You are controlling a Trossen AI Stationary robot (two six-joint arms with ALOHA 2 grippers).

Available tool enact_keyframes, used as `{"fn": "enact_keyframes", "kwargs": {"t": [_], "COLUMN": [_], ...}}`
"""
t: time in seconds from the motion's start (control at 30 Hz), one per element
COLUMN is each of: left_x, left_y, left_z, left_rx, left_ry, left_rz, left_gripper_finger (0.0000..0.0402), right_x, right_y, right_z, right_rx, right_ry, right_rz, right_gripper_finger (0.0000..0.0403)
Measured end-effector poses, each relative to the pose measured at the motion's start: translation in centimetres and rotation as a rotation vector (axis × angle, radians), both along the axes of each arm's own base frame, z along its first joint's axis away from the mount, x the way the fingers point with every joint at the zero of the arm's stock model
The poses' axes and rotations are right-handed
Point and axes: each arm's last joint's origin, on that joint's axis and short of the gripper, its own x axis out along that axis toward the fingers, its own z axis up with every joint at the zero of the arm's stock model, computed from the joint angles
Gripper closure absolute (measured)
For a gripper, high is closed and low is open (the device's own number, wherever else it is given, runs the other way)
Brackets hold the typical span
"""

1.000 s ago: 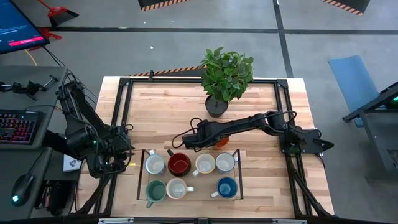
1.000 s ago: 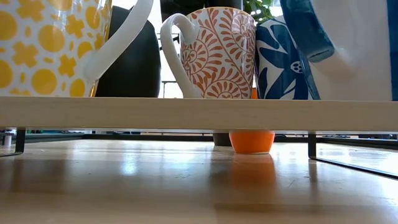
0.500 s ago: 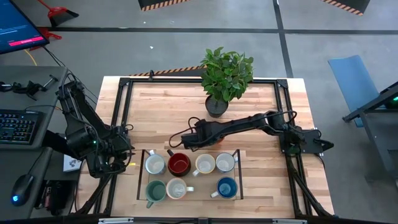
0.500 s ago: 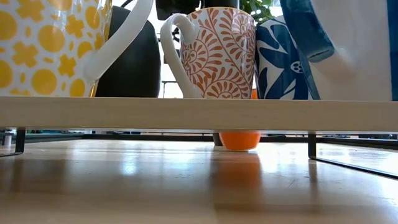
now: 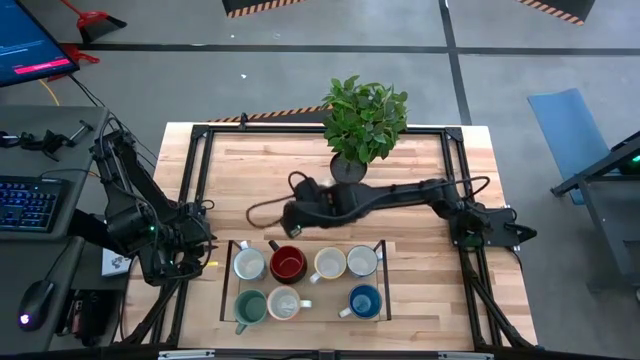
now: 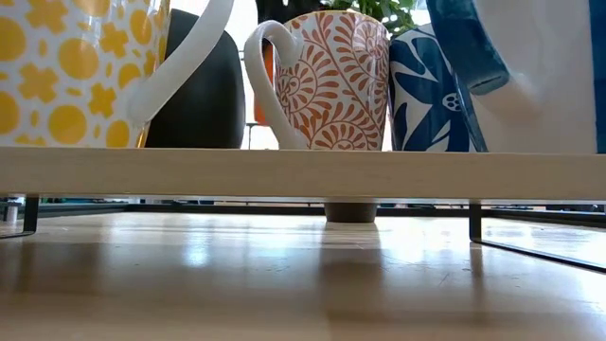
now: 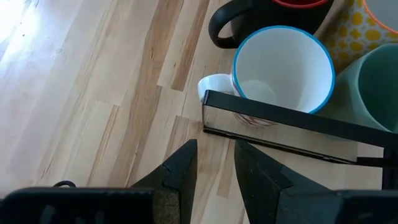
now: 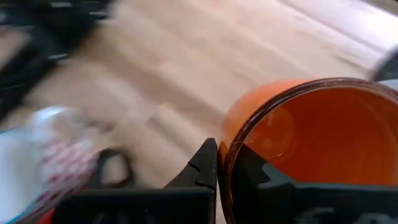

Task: Place coffee mugs
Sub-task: Put the orange mug on the shelf

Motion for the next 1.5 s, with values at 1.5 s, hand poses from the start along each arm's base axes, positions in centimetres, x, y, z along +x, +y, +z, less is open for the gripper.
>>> {"fn": "enact_keyframes", "kwargs": {"t": [1.5], "left_x": [0.0], "left_y": [0.1], "left_z": [0.0], "left_rx": [0.04], "left_ry": [-0.014], "left_rz": [-0.031], "left_gripper_finger": [0.0304], "right_x": [-8.3], "right_y": [20.0], "right_z": [5.6], "right_rx": [0.077], "right_ry": [-0.301], "right_rz": [0.607], "right_gripper_finger": [0.0403]}}
